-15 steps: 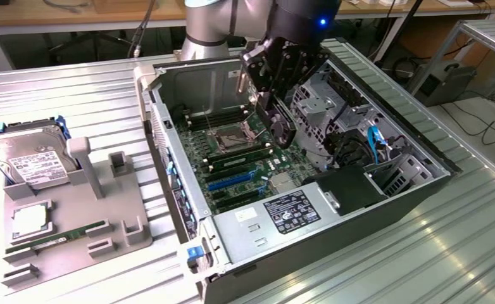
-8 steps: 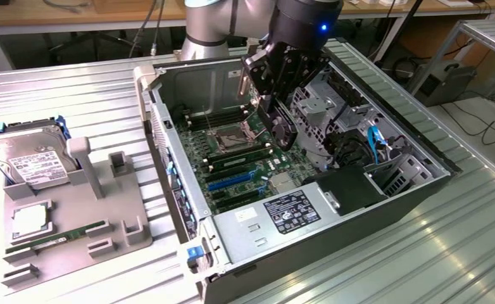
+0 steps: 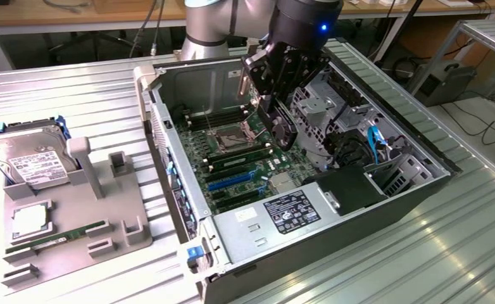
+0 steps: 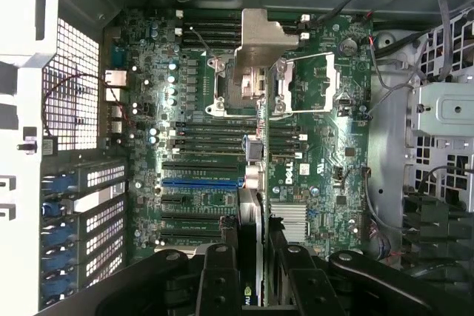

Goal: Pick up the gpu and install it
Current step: 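Insert the gpu into the slot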

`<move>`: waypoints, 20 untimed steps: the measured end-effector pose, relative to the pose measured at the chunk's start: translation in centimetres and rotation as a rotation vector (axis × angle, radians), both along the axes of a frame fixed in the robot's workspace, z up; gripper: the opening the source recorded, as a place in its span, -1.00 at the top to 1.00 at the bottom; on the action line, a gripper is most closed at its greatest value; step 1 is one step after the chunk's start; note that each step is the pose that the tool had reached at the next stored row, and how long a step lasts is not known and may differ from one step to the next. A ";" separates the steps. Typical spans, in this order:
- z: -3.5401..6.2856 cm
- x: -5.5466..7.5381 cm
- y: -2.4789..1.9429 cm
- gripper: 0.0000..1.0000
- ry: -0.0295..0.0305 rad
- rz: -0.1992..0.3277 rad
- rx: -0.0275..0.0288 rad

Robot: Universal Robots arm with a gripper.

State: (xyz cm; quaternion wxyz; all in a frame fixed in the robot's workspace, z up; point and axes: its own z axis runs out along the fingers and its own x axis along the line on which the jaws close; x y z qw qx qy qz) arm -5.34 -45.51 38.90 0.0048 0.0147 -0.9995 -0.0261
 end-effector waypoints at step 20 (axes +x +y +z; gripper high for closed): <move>-0.21 0.0 0.00 0.47 -0.0016 0.362 0.0006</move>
